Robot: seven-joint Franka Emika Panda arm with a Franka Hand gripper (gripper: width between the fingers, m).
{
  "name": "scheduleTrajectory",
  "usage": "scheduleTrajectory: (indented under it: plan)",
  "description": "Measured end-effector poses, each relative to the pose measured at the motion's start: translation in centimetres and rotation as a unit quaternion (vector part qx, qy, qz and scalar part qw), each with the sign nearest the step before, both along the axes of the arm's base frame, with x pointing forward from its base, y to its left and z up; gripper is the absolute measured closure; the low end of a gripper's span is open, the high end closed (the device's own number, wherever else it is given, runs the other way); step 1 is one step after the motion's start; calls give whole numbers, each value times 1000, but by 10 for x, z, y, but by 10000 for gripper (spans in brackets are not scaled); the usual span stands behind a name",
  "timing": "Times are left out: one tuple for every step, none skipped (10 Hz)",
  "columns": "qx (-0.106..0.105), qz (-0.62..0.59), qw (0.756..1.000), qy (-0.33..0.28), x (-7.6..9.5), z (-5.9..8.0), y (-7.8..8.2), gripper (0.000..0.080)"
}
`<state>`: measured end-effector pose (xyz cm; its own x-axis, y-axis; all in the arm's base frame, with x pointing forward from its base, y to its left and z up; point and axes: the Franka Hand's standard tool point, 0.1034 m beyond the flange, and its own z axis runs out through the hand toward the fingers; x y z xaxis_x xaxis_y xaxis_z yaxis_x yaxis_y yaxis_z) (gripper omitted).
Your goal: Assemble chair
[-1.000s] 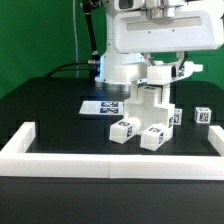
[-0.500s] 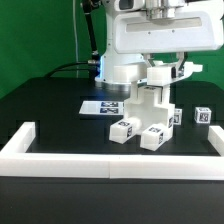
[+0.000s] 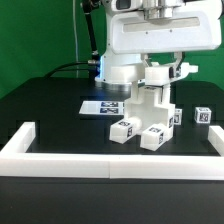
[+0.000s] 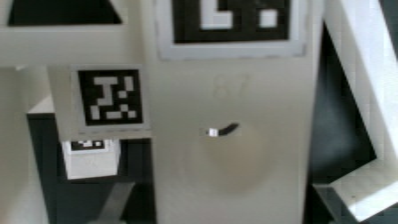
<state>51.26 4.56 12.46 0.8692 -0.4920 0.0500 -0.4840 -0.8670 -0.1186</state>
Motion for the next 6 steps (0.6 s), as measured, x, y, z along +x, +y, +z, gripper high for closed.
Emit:
scheduleTrajectory:
  plan:
    - [0, 0, 1000, 0, 0, 0, 0, 509]
    - [0, 0, 1000, 1, -1, -1, 0, 509]
    - [-1, 1, 1000, 1, -3, -2, 1, 509]
    - [-1, 2, 1000, 1, -4, -2, 4, 509]
    - [-2, 3, 1000, -1, -3, -2, 4, 509]
    - [-4, 5, 1000, -7, -1, -2, 3, 509]
